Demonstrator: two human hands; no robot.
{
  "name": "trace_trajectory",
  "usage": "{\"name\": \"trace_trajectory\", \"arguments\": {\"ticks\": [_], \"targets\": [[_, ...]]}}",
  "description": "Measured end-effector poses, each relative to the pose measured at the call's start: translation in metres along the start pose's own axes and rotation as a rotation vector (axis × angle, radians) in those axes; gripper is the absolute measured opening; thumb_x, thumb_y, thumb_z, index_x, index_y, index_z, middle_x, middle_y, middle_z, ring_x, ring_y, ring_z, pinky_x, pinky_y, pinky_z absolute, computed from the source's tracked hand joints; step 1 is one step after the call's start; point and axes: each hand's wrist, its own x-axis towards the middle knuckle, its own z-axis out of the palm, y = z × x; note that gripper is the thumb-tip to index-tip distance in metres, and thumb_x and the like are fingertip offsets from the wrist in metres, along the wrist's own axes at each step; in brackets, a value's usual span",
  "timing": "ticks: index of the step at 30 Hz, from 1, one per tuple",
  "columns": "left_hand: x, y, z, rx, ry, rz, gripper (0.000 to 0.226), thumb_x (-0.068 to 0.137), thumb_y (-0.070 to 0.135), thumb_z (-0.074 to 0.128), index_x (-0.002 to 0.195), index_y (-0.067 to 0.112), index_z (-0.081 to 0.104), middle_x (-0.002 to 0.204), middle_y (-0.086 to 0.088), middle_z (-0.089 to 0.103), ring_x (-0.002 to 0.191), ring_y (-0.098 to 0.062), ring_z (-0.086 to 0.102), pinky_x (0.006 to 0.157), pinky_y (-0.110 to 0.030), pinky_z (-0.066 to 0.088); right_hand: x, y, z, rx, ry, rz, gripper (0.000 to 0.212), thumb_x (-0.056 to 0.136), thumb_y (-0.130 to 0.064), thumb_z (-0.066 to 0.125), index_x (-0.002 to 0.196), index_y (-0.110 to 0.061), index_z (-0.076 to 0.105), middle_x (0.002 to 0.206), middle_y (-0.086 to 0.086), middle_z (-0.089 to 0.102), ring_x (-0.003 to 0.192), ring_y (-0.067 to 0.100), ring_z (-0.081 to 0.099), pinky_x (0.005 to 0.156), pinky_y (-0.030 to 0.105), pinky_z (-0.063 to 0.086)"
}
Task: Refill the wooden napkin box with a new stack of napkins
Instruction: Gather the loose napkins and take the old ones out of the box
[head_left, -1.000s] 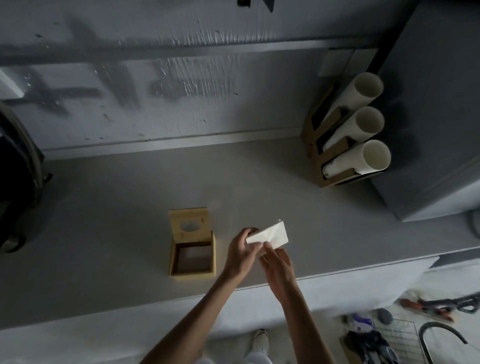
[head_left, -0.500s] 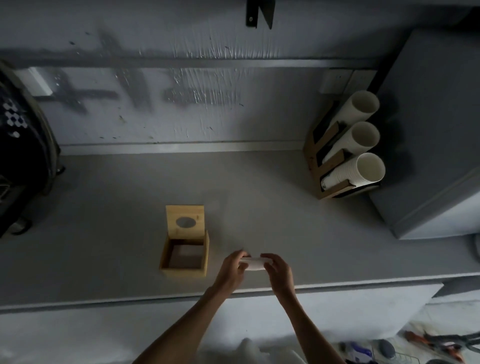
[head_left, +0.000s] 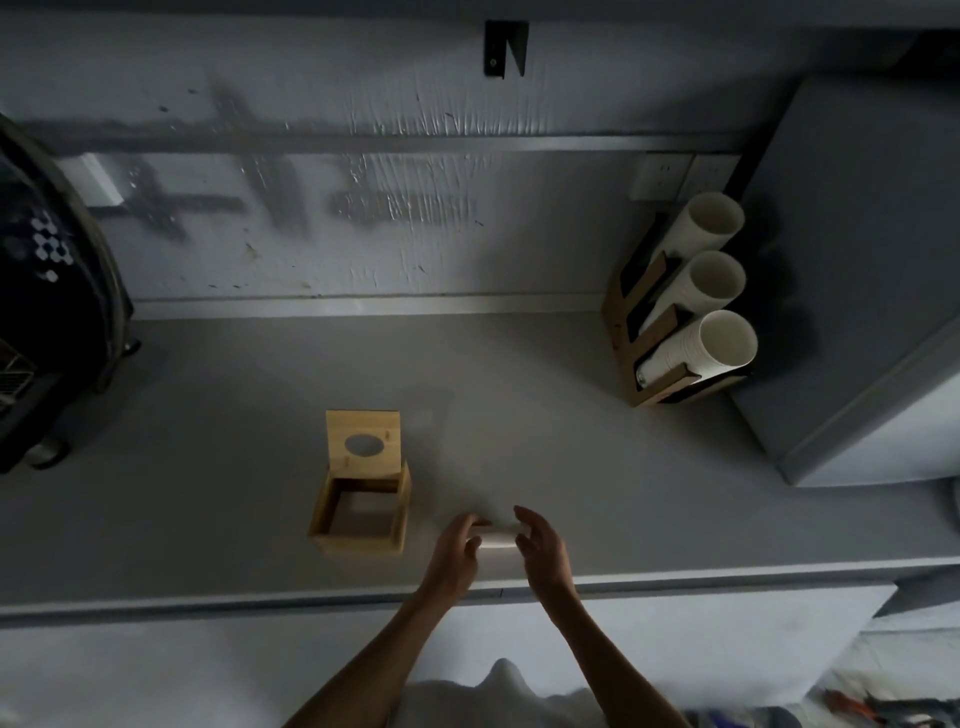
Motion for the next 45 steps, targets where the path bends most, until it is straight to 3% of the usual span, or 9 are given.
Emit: {"name": "trace_trajectory", "arguments": {"ticks": [2,6,9,14,27,33,35,42,45], "targets": [[-0.001,0.008,-0.003,0.027,-0.007,0.006,0.024,0.096,0.023,0.046,0.113,0.014,0.059,0.115,-0.001,0.063,0.109,-0.011,0.058,0.094,-0.021,0.046,-0.003,-0.004,0.003,-0.006,0.016,-0.024,0.047,0.087,0.011,0.049,0.122,-0.018,0.060,0.122,-0.002,0.063,0.115,0.014,0.058,0.101,0.028,0.046],[0.000,0.012,-0.008,0.023,0.054,0.042,0.021,0.092,0.001,0.047,0.107,0.009,0.060,0.108,-0.007,0.065,0.100,-0.011,0.057,0.083,-0.002,0.041,-0.006,-0.009,0.003,-0.004,0.108,-0.078,0.038,0.089,0.004,0.050,0.111,-0.023,0.065,0.108,-0.003,0.069,0.101,0.013,0.064,0.086,0.023,0.050],[-0.001,0.012,-0.008,0.039,0.057,0.058,0.023,0.093,0.000,0.047,0.109,0.008,0.060,0.111,-0.008,0.064,0.101,-0.009,0.055,0.083,0.003,0.037,-0.008,-0.007,0.001,-0.036,0.129,-0.073,0.033,0.090,-0.001,0.053,0.110,-0.025,0.066,0.107,-0.006,0.070,0.098,0.012,0.065,0.083,0.025,0.052],[-0.007,-0.003,-0.004,0.097,0.036,-0.058,0.033,0.094,0.006,0.047,0.126,0.009,0.053,0.131,-0.008,0.057,0.122,-0.020,0.052,0.103,-0.028,0.043,-0.013,0.011,0.003,-0.069,0.114,0.012,0.045,0.086,0.003,0.057,0.103,-0.038,0.063,0.110,-0.005,0.070,0.102,0.014,0.066,0.085,0.028,0.053],[0.001,0.002,-0.009,0.010,0.172,0.078,0.022,0.092,0.009,0.053,0.111,0.013,0.063,0.108,-0.003,0.069,0.099,-0.009,0.060,0.090,-0.020,0.048,-0.008,-0.003,-0.001,-0.015,0.248,0.015,0.023,0.087,-0.007,0.063,0.104,-0.020,0.070,0.096,-0.007,0.071,0.096,0.018,0.067,0.069,0.008,0.043],[-0.006,-0.008,-0.002,-0.051,0.053,-0.051,0.052,0.090,0.042,0.048,0.133,0.012,0.048,0.134,-0.003,0.055,0.123,-0.018,0.051,0.107,-0.038,0.043,-0.009,0.011,0.003,0.004,0.067,0.106,0.069,0.087,0.005,0.057,0.147,-0.016,0.030,0.146,0.007,0.045,0.133,0.023,0.045,0.105,0.033,0.041],[-0.007,-0.008,0.000,-0.071,0.063,-0.085,0.042,0.093,0.025,0.051,0.133,0.013,0.047,0.134,-0.005,0.055,0.123,-0.020,0.052,0.108,-0.042,0.043,-0.008,0.010,0.004,-0.013,0.047,0.106,0.071,0.087,0.004,0.057,0.149,-0.015,0.026,0.150,0.007,0.039,0.136,0.024,0.041,0.107,0.034,0.038],[-0.001,-0.007,0.004,-0.080,0.123,-0.077,0.026,0.096,0.012,0.047,0.118,0.010,0.060,0.118,-0.008,0.065,0.111,-0.021,0.060,0.101,-0.043,0.048,-0.007,-0.002,0.009,0.000,0.139,-0.001,0.036,0.090,0.000,0.055,0.119,-0.020,0.064,0.126,0.002,0.065,0.119,0.016,0.059,0.104,0.031,0.045],[0.000,-0.002,0.003,-0.112,0.122,-0.079,0.036,0.095,0.030,0.048,0.123,0.009,0.056,0.124,-0.007,0.062,0.116,-0.020,0.056,0.103,-0.035,0.045,-0.005,-0.003,0.012,0.020,0.132,0.021,0.045,0.091,0.002,0.054,0.132,-0.015,0.054,0.133,-0.006,0.055,0.126,0.009,0.049,0.103,0.021,0.037]]}}
